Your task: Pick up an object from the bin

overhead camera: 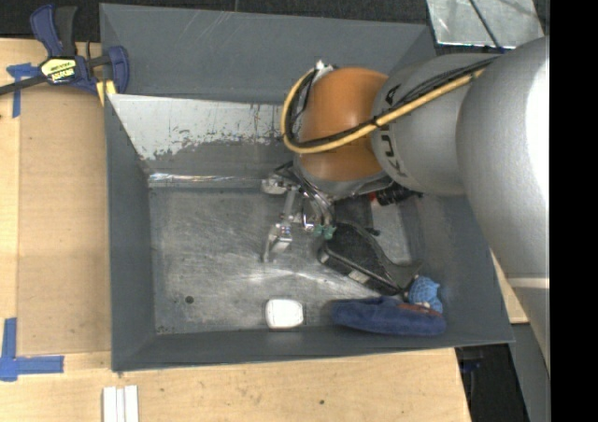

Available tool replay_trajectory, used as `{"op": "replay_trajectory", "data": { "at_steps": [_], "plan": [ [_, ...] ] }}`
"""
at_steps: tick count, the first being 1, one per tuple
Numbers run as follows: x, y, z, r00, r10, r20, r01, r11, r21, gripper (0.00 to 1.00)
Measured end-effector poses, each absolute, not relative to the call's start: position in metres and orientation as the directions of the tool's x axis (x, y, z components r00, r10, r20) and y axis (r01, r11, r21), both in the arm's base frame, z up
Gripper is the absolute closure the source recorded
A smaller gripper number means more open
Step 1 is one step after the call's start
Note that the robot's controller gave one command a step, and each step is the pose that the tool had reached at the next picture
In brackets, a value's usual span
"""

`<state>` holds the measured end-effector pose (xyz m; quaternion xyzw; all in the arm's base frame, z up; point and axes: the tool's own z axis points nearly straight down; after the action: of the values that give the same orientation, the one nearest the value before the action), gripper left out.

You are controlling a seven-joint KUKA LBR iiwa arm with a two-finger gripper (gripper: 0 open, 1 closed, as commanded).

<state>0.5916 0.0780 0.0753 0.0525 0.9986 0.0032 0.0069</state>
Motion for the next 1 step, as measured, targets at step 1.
{"op": "replay_trajectory", "data": {
  "at_steps": [1],
  "plan": [
    [0.5657,-0.0079,0.1425,-0.999,-0.048,-0.008,-0.048,0.999,-0.004,0.00]
  ]
}}
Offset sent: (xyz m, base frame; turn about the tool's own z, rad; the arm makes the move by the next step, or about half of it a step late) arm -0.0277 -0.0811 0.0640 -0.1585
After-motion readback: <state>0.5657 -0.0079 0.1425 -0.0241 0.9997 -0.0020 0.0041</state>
